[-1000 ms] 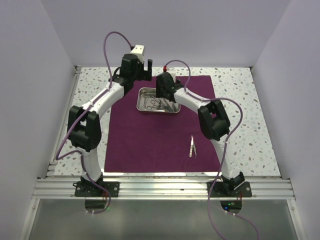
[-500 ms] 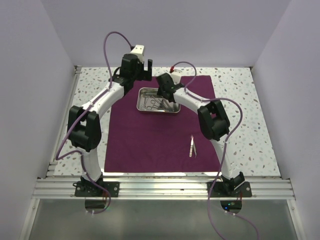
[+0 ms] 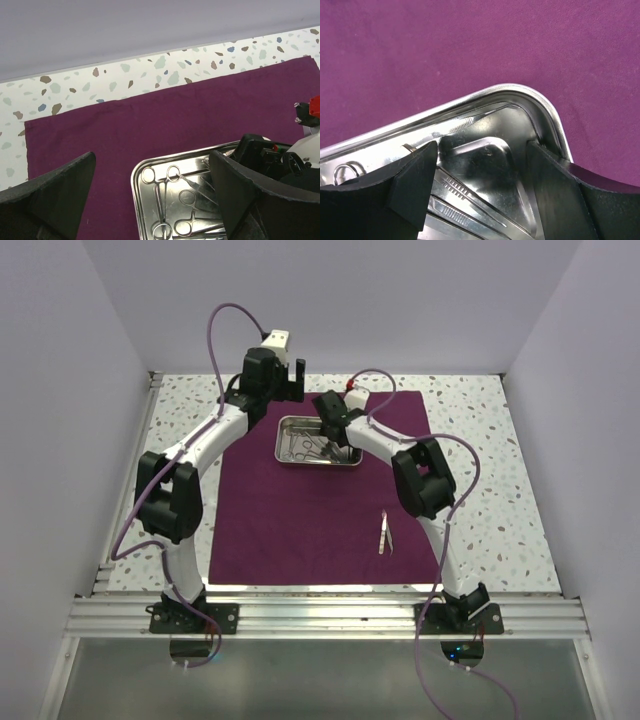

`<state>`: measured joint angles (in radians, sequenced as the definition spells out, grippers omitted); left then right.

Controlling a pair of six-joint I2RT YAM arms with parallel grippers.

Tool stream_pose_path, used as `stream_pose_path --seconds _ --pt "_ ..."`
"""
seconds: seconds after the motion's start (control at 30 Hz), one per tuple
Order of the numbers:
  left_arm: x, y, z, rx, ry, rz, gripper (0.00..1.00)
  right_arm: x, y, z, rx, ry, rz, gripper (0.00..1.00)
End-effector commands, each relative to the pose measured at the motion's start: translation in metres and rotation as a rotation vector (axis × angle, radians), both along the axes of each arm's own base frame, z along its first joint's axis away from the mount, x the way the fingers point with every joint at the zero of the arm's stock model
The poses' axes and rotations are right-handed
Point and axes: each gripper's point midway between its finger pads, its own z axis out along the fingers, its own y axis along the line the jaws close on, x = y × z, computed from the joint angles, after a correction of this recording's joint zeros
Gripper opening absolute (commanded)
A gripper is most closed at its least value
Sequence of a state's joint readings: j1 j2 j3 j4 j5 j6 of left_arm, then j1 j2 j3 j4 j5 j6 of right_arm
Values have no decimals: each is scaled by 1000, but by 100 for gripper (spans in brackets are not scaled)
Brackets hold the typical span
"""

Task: Open and lay out the surgical kit
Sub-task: Adjust the container in the surgical kit.

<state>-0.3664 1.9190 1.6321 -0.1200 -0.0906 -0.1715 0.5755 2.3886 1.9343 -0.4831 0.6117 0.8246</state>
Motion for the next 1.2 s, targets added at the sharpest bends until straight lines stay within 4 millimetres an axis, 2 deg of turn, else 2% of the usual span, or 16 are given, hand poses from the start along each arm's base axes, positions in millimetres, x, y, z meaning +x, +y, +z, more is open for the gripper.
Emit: stream_pose_path --seconds 0.0,0.23,0.27,0.33,0.37,0.4,0.5,0.53,0.6,0.7,0.83,0.93,1.03,1.07,1.13,1.17 --pt "0 5 39 -20 -94 -7 100 6 -10 -6 23 -16 -66 76" --pt "-3 7 41 -16 -100 -4 99 22 -13 10 70 -132 -144 74" --pt "-3 7 42 -13 -101 -3 100 24 -13 4 65 -131 -153 74" --pt "-3 9 42 -10 -102 2 99 31 -14 10 55 -150 -175 72" --pt "-4 9 45 -12 -108 4 99 31 -16 2 35 -134 -179 70" --pt "-5 9 44 -10 -104 4 100 38 -16 8 45 -150 -189 67" --pt "-6 10 48 -14 -112 4 99 47 -22 4 48 -144 -214 55" --pt "-7 11 48 -13 -113 7 100 51 -25 1 80 -125 -213 38" --pt "-7 12 49 -10 -115 12 100 56 -25 -12 119 -96 -212 34" --pt "-6 12 49 -5 -118 13 99 68 -25 -15 175 -87 -214 33" --pt "-6 12 48 -3 -117 13 100 76 -20 -34 237 -58 -196 13" --pt "-5 12 47 -1 -116 12 99 85 -18 -29 260 -81 -185 0" --pt "-5 12 46 -1 -114 11 99 94 -18 -21 269 -120 -176 0" --pt "-5 11 44 -1 -111 9 100 100 -15 -7 287 -157 -164 0" --pt "-4 11 45 -2 -112 8 99 101 -17 0 294 -182 -161 0" --pt "-3 11 43 -2 -109 8 100 105 -14 23 320 -232 -152 0"
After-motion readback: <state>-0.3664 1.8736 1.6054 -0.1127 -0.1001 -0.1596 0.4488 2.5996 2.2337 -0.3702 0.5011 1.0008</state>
